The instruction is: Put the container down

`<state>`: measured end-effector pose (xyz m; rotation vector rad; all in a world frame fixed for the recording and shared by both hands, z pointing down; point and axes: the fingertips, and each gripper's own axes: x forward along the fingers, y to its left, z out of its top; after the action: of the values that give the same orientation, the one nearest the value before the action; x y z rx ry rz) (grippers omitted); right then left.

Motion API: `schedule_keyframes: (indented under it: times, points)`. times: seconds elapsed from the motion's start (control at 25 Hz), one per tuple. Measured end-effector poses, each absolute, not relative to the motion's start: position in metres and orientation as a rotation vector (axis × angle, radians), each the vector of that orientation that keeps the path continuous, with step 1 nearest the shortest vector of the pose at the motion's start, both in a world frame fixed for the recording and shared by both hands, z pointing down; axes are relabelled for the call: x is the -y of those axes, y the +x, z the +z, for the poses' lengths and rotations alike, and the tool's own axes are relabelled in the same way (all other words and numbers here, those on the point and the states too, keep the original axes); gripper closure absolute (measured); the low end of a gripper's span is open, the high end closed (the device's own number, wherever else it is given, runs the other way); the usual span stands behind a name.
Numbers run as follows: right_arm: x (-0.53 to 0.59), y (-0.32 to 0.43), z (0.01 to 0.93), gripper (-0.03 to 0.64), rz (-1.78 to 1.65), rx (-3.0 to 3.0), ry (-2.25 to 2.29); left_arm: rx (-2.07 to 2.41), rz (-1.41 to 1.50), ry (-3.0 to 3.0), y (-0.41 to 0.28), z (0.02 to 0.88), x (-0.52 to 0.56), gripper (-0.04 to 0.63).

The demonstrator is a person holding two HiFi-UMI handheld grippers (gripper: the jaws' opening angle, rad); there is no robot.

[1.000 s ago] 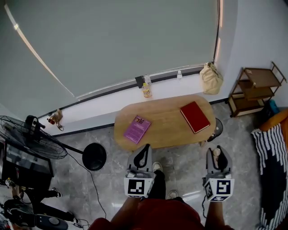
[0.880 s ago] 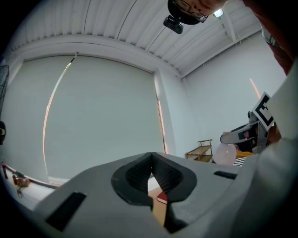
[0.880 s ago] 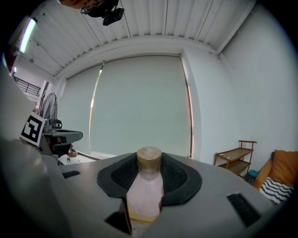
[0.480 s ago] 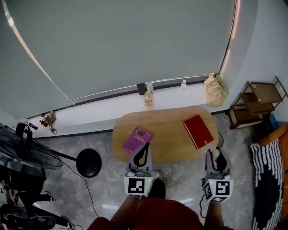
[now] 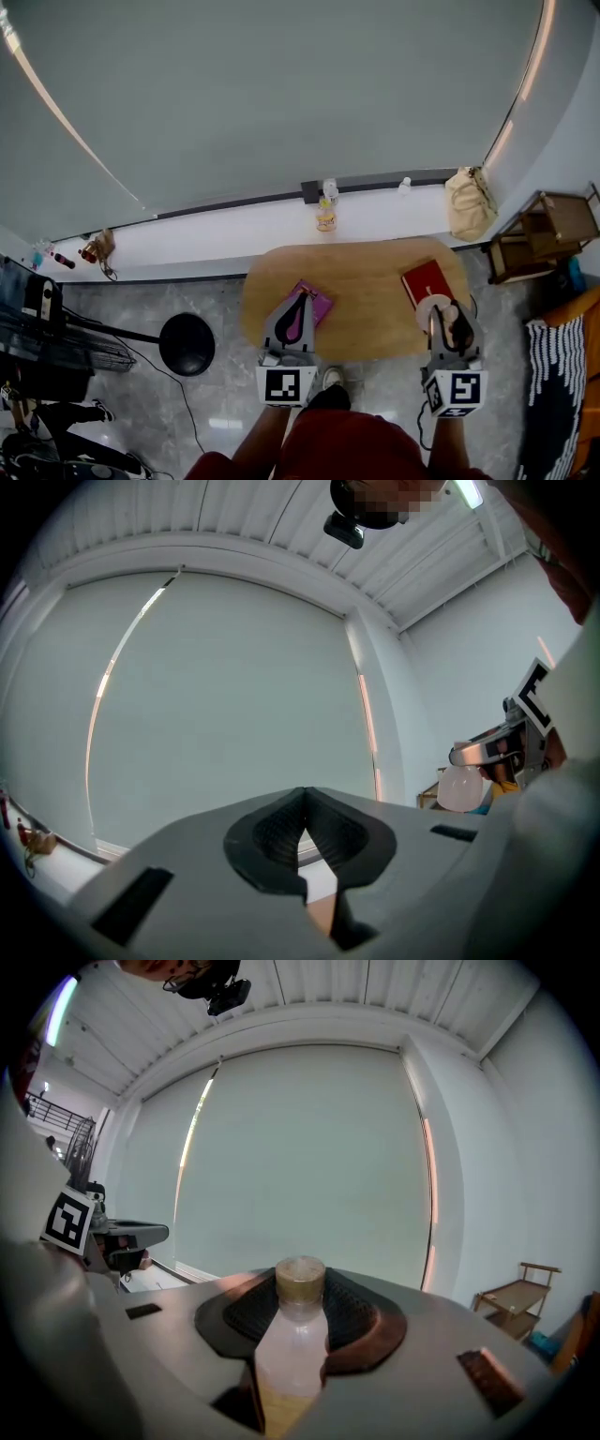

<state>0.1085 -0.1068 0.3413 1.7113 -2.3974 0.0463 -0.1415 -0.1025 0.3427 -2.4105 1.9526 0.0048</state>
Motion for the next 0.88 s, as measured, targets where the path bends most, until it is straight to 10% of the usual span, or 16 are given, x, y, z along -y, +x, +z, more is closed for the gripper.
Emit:
schedule_keyframes:
  times: [0.88]
  points:
    - [0.215,0.07,0.389,0.476,0.149,2.441,1.594,-1.992,-0.023,-2.423,-0.156,0.377,0.204,0.589]
